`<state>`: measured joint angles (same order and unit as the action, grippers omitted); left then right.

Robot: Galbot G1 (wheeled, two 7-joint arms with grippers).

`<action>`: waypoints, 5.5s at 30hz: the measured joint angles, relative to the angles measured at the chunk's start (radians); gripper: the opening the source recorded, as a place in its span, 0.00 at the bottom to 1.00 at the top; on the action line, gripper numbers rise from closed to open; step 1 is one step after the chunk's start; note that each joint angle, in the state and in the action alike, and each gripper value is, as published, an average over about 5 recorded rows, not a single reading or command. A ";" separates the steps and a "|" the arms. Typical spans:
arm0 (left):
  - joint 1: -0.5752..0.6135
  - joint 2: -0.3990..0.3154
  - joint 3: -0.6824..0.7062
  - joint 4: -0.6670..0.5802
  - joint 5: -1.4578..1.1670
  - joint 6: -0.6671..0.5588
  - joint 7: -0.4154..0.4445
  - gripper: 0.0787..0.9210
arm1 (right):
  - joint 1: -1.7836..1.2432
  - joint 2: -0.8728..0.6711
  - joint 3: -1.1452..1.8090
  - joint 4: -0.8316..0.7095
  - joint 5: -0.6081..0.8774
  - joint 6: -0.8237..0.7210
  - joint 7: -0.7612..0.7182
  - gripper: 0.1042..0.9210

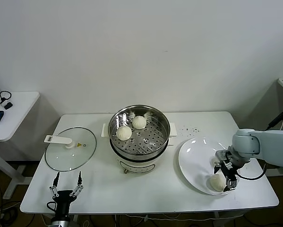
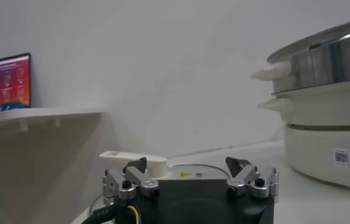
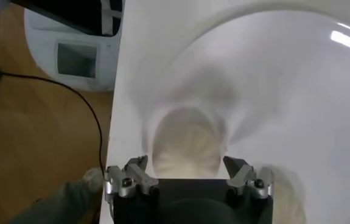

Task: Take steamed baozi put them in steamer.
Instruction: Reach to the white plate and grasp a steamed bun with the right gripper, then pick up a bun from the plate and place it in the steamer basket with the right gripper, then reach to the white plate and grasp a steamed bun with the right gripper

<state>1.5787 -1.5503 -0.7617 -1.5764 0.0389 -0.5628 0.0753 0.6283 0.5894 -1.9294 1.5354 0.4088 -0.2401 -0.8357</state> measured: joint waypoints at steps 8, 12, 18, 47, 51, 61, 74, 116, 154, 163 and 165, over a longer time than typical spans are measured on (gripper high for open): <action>0.000 0.000 0.002 -0.002 0.000 0.001 0.000 0.88 | -0.013 0.001 0.011 -0.006 -0.007 0.000 0.000 0.70; 0.001 0.000 0.002 -0.004 0.001 0.001 0.000 0.88 | -0.010 -0.001 0.011 -0.001 -0.007 0.001 0.000 0.69; 0.003 0.002 0.002 -0.010 0.002 0.001 0.000 0.88 | 0.034 0.007 -0.010 0.021 0.005 0.014 -0.011 0.68; 0.009 -0.010 0.011 -0.032 0.022 0.008 0.000 0.88 | 0.502 0.238 -0.105 0.104 -0.080 0.577 0.012 0.67; 0.009 -0.010 0.009 -0.032 0.022 0.009 -0.001 0.88 | 0.525 0.284 -0.073 0.094 -0.101 0.679 0.040 0.67; 0.002 -0.013 0.011 -0.024 0.021 0.008 -0.002 0.88 | 0.504 0.404 0.019 0.052 -0.158 0.847 0.090 0.65; 0.001 -0.008 0.009 -0.015 0.016 0.004 -0.002 0.88 | 0.352 0.568 0.116 -0.039 -0.214 0.893 0.106 0.66; -0.018 -0.009 0.006 0.010 0.010 -0.002 -0.004 0.88 | 0.120 0.767 0.167 -0.305 -0.280 0.926 0.118 0.80; -0.004 -0.007 0.010 -0.011 0.011 0.001 -0.003 0.88 | 0.462 0.528 -0.230 -0.178 0.202 0.500 -0.129 0.88; 0.000 -0.007 0.008 -0.015 0.013 0.002 -0.003 0.88 | 0.433 0.375 -0.265 -0.168 0.182 0.354 -0.130 0.88; 0.001 -0.007 0.008 -0.014 0.013 0.001 -0.003 0.88 | 0.415 0.341 -0.266 -0.166 0.172 0.328 -0.122 0.88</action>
<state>1.5794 -1.5573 -0.7541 -1.5907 0.0519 -0.5617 0.0724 1.0434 0.9303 -2.1949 1.3699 0.5804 0.0877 -0.9582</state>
